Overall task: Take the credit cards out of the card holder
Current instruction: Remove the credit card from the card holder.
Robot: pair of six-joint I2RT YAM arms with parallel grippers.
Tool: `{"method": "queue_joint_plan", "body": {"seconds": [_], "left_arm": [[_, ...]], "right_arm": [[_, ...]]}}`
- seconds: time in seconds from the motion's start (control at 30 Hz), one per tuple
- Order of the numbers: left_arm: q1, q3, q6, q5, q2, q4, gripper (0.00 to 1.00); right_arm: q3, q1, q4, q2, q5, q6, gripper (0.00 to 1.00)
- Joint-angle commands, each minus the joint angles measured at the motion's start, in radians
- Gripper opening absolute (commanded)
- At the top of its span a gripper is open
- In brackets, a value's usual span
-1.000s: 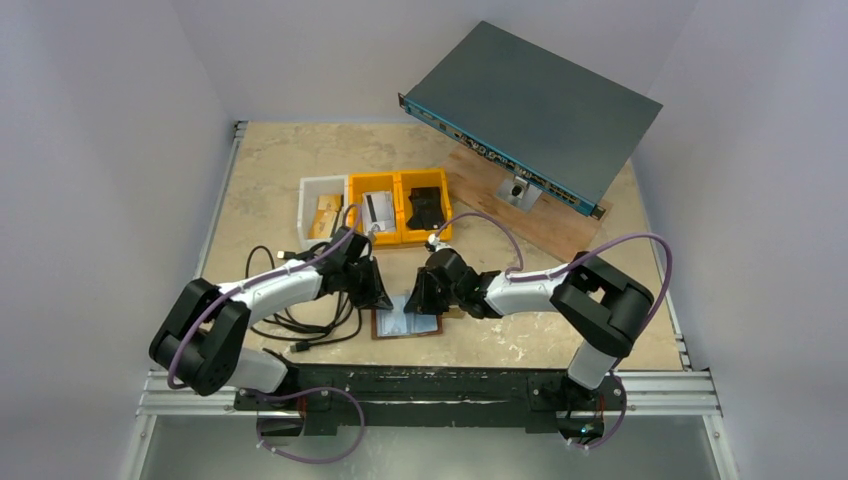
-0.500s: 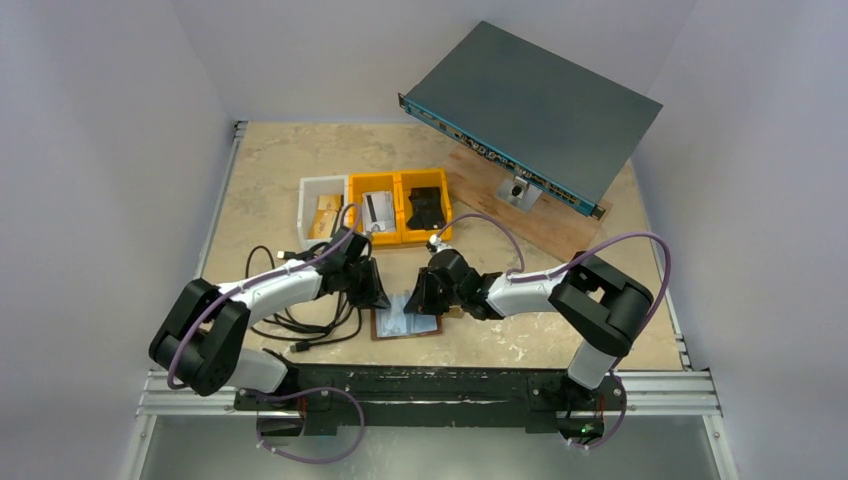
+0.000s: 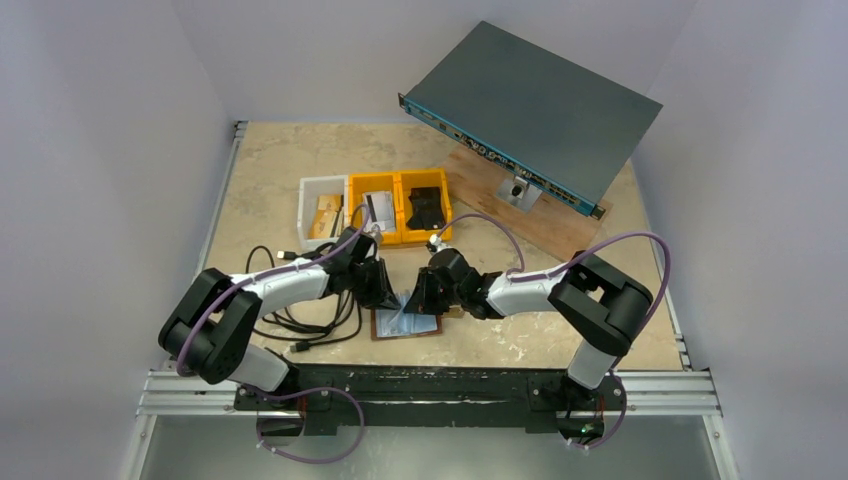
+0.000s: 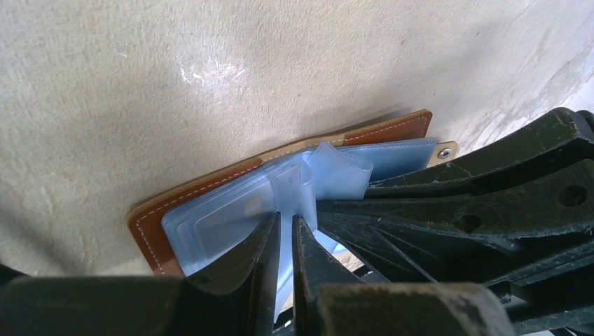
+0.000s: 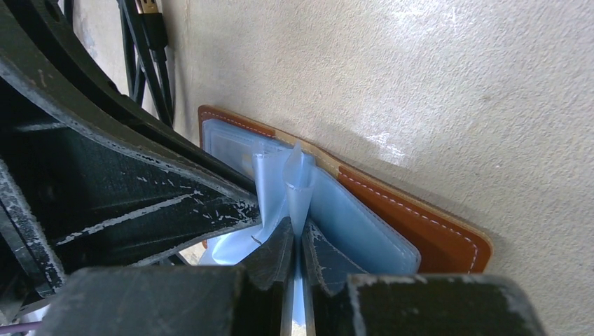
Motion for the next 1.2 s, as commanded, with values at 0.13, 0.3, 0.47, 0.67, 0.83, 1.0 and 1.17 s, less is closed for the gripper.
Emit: {"method": "queue_joint_plan", "body": {"seconds": [0.13,0.3,0.47,0.67,0.83,1.0,1.17], "left_arm": [[-0.012,-0.024,-0.023,-0.029,0.007,-0.01,0.0],[-0.012,-0.021,-0.021,-0.047,0.011,-0.03,0.0],[-0.012,-0.019,-0.018,-0.037,0.014,-0.023,0.0],[-0.017,0.0,-0.005,0.029,-0.004,0.001,0.0],[-0.041,0.032,-0.004,0.053,-0.038,-0.005,0.0],[-0.081,0.077,-0.014,0.062,-0.033,-0.006,0.0],[-0.12,0.116,-0.033,0.065,0.001,0.002,0.02]], "right_arm": [[0.03,0.008,-0.117,-0.019,0.0,-0.024,0.16],[0.068,0.008,-0.167,-0.091,0.009,-0.029,0.28],[0.095,0.008,-0.227,-0.161,0.037,-0.034,0.4],[0.104,0.008,-0.309,-0.221,0.093,-0.036,0.42],[0.101,0.008,-0.381,-0.273,0.151,-0.035,0.42],[0.093,0.008,-0.44,-0.327,0.21,-0.026,0.42],[0.081,0.008,-0.473,-0.377,0.239,-0.016,0.42]]}}
